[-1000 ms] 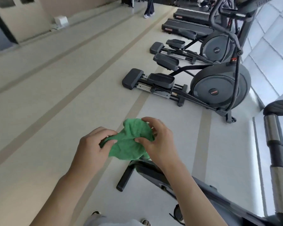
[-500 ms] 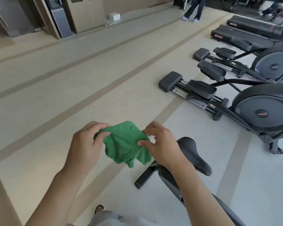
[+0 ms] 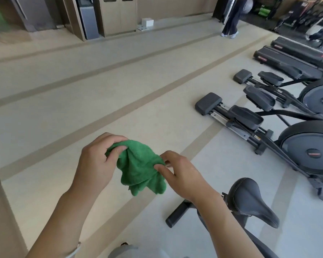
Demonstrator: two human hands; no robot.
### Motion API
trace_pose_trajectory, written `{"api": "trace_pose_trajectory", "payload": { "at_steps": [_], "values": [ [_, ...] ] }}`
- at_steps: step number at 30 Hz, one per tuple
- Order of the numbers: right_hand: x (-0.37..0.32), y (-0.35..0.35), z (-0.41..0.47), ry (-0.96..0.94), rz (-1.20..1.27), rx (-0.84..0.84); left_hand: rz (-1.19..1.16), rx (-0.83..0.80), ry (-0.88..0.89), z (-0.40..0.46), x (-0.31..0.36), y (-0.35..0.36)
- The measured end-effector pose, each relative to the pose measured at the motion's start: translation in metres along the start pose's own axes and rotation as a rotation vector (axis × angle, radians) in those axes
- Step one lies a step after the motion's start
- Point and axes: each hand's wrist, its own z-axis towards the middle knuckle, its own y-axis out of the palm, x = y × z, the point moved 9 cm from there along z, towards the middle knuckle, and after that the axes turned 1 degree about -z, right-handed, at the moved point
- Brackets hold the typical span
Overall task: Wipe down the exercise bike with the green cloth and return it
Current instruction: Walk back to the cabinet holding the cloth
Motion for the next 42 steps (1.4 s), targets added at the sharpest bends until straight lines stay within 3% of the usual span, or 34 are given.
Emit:
{"api": "trace_pose_trajectory", "payload": {
  "at_steps": [5,17,19,24,32,36,38,42],
  "values": [
    [-0.036,0.020,0.035,-0.017,0.025,0.002,0.043,0.064,-0.104,-0.005,-0.049,-0.046],
    [-0.088,0.042,0.131,-0.263,0.171,0.032,0.188,0.185,-0.267,-0.001,-0.115,-0.092],
    [-0.091,0.043,0.152,-0.276,0.192,0.044,0.164,0.158,-0.277,0.013,-0.116,-0.086],
    [-0.092,0.037,0.210,-0.283,0.217,0.007,0.138,-0.104,-0.344,0.065,-0.125,-0.027],
    [-0.060,-0.012,0.305,-0.278,0.505,-0.028,0.127,0.022,-0.340,0.169,-0.139,0.015],
    [-0.041,-0.011,0.344,-0.255,0.648,-0.225,0.123,0.065,-0.331,0.214,-0.145,0.019],
    [-0.035,-0.009,0.359,-0.268,0.623,-0.275,0.133,0.062,-0.311,0.233,-0.147,0.022],
    [-0.021,-0.021,0.394,-0.276,0.519,-0.169,0.204,-0.023,-0.331,0.258,-0.165,0.021]
  ]
}}
